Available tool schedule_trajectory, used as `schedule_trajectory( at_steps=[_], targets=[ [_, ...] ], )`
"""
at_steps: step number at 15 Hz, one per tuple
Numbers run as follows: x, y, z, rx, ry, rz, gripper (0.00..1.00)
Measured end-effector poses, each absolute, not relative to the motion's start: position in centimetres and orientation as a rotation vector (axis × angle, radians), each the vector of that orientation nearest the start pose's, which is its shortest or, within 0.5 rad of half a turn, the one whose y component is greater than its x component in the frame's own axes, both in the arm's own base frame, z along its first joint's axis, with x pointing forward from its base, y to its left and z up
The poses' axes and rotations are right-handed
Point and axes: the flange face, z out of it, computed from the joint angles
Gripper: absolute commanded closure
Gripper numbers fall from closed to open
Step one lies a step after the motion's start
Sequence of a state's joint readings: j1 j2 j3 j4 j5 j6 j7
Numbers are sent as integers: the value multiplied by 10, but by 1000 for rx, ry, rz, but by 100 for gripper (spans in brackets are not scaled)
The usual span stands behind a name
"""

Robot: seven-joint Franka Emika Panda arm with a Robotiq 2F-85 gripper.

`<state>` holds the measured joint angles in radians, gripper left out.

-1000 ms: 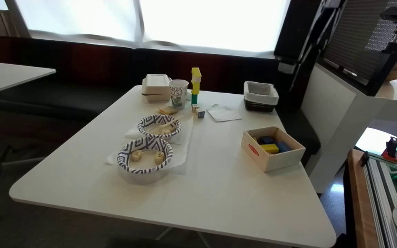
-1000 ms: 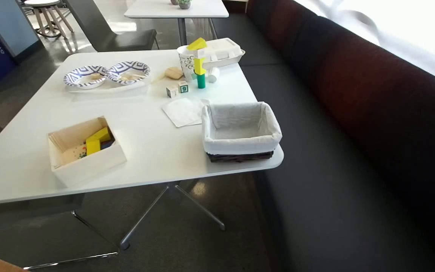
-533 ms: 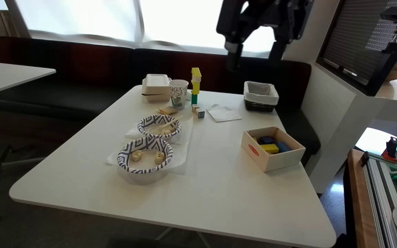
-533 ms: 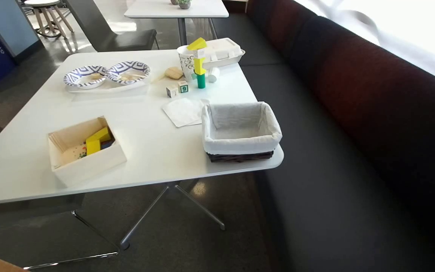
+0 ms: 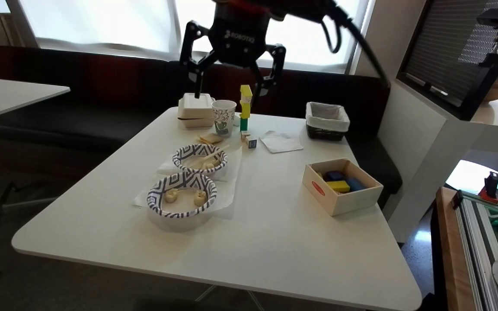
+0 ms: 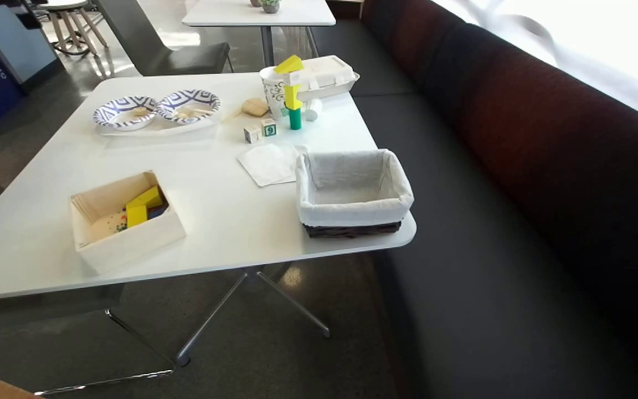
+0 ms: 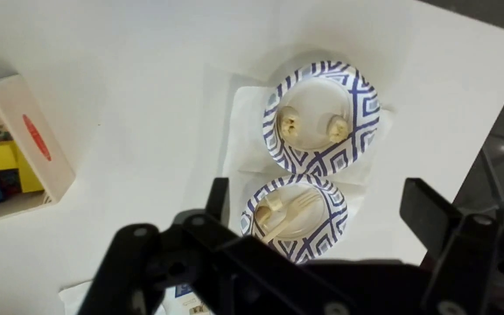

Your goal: Use the fork to move one object from the right plate to the left plate

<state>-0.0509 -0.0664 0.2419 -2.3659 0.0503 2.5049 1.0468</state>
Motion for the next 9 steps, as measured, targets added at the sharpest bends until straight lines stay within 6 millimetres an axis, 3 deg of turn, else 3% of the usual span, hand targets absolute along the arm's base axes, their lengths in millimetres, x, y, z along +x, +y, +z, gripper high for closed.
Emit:
schedule_trajectory(
  at_steps=[6, 9],
  targets=[
    [569, 54, 308, -2419, 1684, -338, 0],
    [575, 48, 299, -2422, 1689, -340, 0]
  ],
)
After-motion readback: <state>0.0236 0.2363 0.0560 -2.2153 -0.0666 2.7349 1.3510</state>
